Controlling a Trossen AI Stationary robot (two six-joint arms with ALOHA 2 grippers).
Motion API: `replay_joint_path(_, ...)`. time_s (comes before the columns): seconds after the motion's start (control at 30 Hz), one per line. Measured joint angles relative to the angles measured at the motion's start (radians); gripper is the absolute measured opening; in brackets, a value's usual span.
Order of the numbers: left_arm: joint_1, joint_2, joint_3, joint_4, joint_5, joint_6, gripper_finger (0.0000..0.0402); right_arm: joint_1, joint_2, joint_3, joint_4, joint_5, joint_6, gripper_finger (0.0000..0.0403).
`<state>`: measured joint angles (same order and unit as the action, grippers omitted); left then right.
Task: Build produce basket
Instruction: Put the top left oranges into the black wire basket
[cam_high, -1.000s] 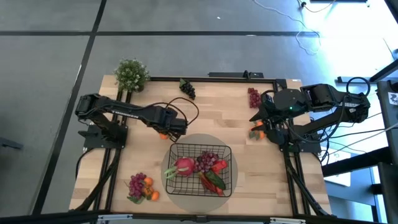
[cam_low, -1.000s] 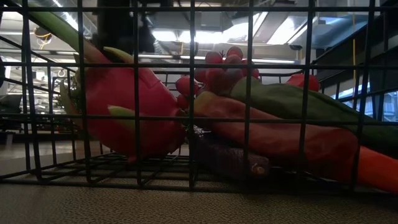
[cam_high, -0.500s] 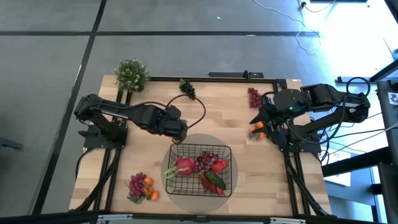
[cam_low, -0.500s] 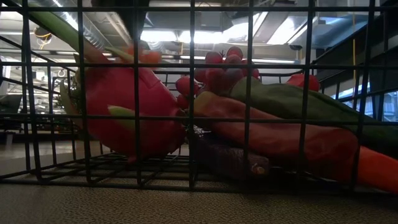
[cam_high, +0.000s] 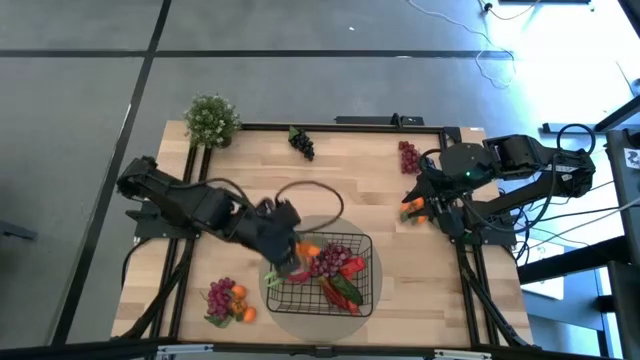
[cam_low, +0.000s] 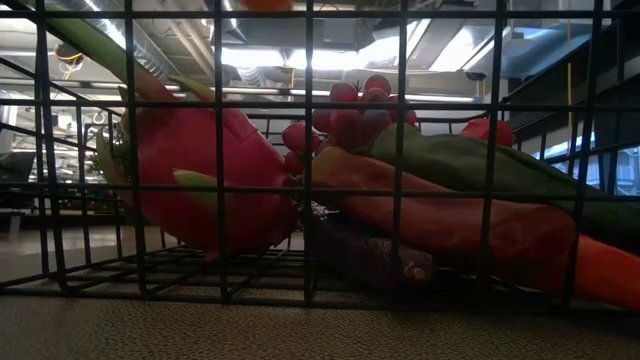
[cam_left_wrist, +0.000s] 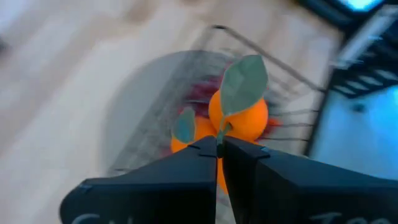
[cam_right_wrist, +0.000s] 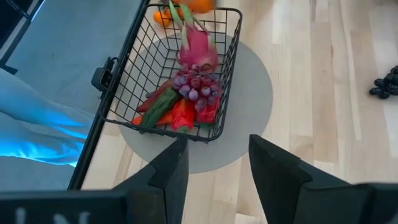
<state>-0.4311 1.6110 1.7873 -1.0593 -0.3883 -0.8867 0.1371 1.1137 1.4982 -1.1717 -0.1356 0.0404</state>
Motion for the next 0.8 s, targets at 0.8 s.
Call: replay_joint_path(0.8,-0.113,0.285,-0.001,0.193,0.226,-0.03,0.0,0.0,0.0,0.0,0.0,-0.131,-0.076,0.0154)
